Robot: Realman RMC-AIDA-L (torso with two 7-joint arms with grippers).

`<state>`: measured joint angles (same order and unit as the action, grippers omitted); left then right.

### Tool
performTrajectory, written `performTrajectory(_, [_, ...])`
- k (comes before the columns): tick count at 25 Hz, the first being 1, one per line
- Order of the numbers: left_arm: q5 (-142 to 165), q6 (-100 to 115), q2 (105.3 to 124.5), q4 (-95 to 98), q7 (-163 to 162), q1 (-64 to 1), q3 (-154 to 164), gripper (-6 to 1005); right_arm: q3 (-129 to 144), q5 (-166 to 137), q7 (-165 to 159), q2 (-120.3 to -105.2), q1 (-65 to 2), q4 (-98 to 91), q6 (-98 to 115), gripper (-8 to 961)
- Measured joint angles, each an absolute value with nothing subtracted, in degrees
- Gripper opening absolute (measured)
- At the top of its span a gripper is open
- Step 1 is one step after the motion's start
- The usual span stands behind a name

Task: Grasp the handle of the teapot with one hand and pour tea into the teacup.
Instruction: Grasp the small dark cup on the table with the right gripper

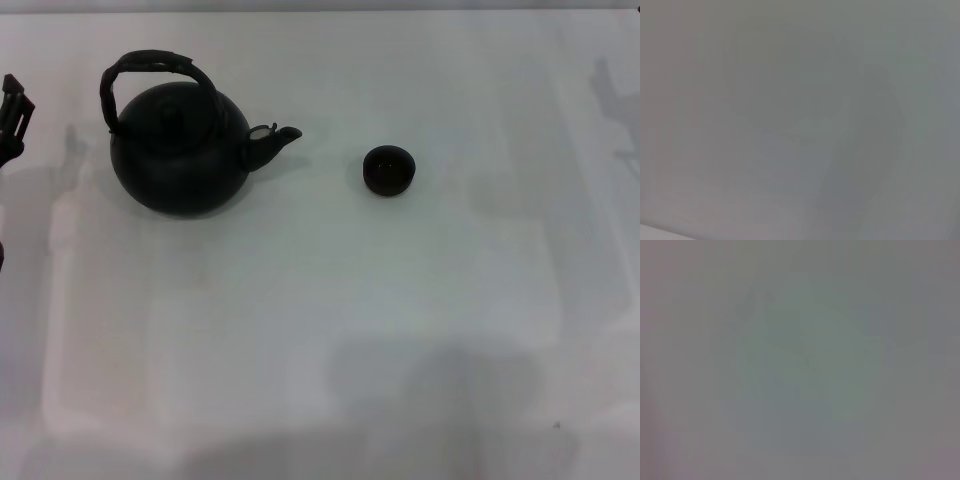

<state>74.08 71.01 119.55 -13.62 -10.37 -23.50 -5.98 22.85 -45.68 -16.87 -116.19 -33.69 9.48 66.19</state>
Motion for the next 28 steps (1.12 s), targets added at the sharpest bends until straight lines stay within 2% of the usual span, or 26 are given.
performTrajectory(12, [74.2, 71.0, 119.53, -13.6, -10.4, -23.4, -5.8, 891, 22.9, -50.1, -21.0, -115.96, -34.9, 9.1, 65.9, 867])
performTrajectory(20, [74.3, 71.0, 119.53, -13.6, -10.4, -23.3, -5.9, 891, 33.0, -74.9, -57.9, -114.93, -37.6, -6.4, 65.2, 865])
performTrajectory(23, [74.3, 71.0, 119.52, -13.6, -10.4, -23.4, -5.8, 891, 48.9, -80.1, -77.4, -113.72, -37.6, -18.2, 63.3, 865])
performTrajectory(28, [74.4, 71.0, 119.47, -13.6, -10.4, -23.7, -5.8, 891, 66.4, -89.9, -98.4, -110.03, -40.0, -30.6, 63.8, 864])
